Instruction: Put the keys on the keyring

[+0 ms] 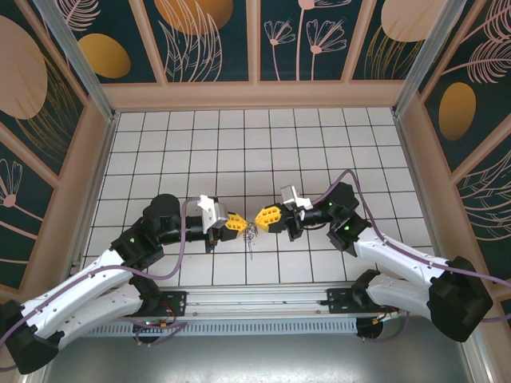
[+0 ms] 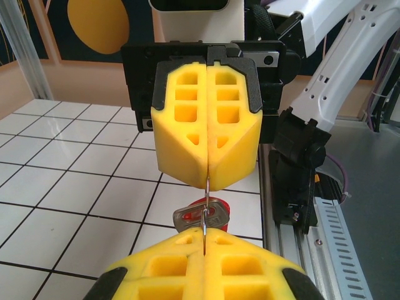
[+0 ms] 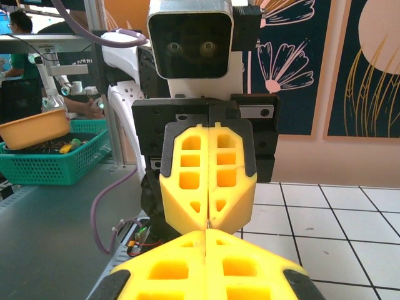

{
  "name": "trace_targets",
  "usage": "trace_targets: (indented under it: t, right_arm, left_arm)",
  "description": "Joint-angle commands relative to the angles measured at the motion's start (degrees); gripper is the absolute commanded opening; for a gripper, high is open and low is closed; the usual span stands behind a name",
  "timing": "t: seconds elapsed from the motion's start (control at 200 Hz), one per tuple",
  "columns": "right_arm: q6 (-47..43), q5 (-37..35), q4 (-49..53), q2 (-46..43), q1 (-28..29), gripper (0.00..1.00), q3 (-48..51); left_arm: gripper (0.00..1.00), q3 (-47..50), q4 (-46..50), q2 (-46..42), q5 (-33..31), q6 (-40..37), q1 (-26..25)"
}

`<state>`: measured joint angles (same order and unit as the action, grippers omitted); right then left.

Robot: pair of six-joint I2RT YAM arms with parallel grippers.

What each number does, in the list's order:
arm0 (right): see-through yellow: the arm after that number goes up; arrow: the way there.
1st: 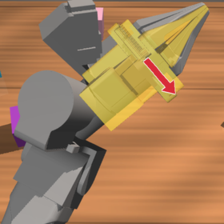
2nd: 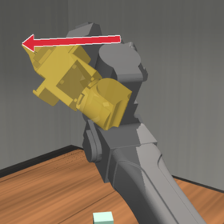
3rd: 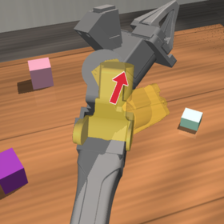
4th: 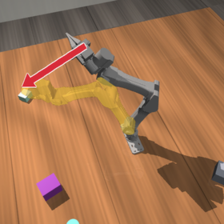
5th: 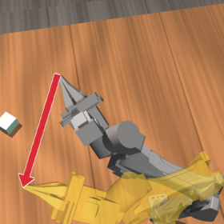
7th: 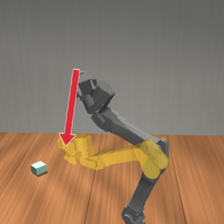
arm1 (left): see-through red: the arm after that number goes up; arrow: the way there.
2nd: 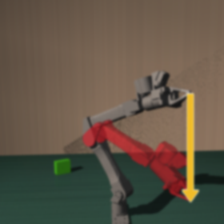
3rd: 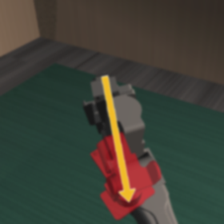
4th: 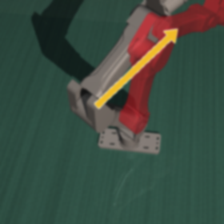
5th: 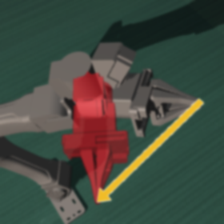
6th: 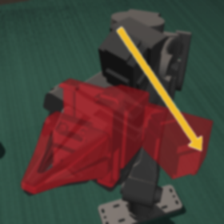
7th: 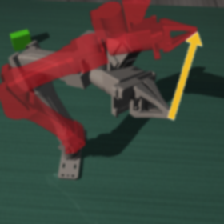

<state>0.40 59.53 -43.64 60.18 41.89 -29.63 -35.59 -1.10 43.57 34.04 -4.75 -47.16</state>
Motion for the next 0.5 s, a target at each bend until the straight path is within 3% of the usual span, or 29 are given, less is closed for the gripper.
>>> trace_targets:
  t: [0.0, 0.495]
  right_arm:
    - [0.0, -0.9, -3.3, -0.6, 0.4, 0.00, 0.0]
    - [1.4, -1.7, -5.7, -0.5, 0.3, 0.00, 1.7]
  left_arm:
    - [0.00, -2.2, -2.1, -0.4, 1.1, -0.9, -0.2]
    - [0.00, -2.4, -2.0, -0.5, 1.4, -0.9, -0.2]
